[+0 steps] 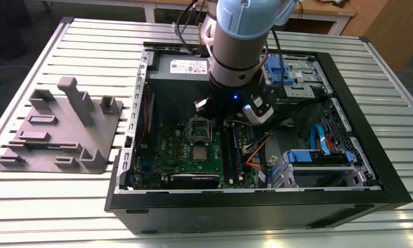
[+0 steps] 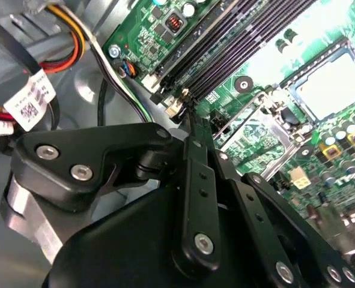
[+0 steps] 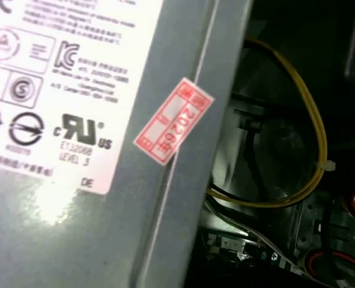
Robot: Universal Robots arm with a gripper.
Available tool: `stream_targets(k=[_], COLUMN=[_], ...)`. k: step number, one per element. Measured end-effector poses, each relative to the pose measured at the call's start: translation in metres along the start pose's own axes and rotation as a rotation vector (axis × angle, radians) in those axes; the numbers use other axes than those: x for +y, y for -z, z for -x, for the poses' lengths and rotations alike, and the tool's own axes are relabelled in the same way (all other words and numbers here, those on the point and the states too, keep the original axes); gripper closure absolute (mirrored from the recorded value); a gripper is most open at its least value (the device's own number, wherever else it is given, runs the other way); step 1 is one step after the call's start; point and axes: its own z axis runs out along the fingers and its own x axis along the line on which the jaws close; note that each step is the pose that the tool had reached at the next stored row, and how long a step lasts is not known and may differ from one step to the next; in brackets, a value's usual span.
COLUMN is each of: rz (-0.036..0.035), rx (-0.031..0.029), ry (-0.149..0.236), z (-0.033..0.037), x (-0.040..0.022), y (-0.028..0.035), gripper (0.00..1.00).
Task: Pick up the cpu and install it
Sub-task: 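Close the cpu cover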
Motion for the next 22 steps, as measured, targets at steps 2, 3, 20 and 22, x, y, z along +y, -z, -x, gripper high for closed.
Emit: stream_targets(k=[2,3,20,22], rz=[0.0011,0.0014,0.0051,0.0051], rx=[0.0027,0.0038,0.0145,0.0145], ry=[0.024,0.033,0.125,0.125], z=[0.0000,0.0000,-0.0005,-0.0005], x=[0.0000,0.0000,-0.0004,-0.0004], y=[-0.0004,-0.0005,0.0020,0.0020], gripper=[0.90,0.90,0.90,0.90])
